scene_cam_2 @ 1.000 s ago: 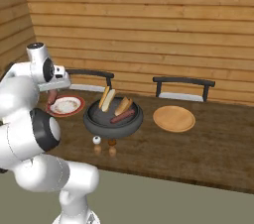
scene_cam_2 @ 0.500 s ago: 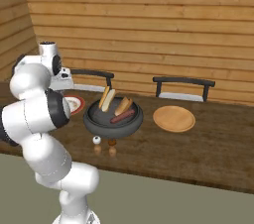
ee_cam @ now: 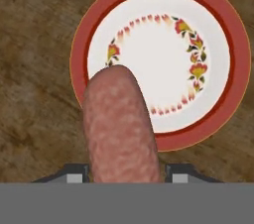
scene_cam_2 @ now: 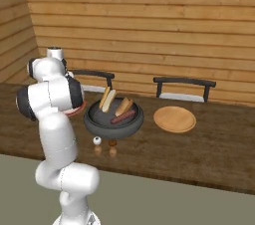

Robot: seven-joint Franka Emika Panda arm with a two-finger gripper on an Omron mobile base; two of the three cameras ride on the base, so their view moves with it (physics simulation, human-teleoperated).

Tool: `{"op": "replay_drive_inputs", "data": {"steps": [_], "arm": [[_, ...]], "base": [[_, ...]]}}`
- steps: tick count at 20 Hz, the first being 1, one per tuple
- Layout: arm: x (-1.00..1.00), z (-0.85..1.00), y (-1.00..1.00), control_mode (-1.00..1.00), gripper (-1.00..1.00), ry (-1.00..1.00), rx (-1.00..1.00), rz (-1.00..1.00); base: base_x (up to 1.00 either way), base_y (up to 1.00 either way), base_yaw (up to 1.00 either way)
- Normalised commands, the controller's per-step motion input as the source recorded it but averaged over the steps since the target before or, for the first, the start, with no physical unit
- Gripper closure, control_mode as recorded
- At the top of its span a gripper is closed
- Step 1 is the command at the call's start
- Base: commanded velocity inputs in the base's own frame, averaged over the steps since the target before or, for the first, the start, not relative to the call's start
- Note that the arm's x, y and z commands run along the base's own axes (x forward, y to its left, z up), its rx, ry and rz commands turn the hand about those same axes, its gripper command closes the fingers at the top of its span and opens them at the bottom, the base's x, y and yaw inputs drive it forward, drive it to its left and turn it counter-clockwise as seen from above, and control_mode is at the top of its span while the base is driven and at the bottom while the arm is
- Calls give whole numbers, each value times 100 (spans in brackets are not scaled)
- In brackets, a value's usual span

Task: Place one bun and one sausage from the bowl on each plate.

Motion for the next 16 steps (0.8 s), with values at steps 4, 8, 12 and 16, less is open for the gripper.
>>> {"op": "replay_drive_inputs", "data": {"steps": [4,8,12,16], "arm": [[34,-60,38,-100,100,0,0,3],[0,-48,29,-100,100,0,0,0],[0,-24,1,-100,100,0,-1,0],[3,-43,0,-100,100,0,0,0]], "base": [[0,0,0],[0,0,0],[0,0,0],[0,0,0]]}}
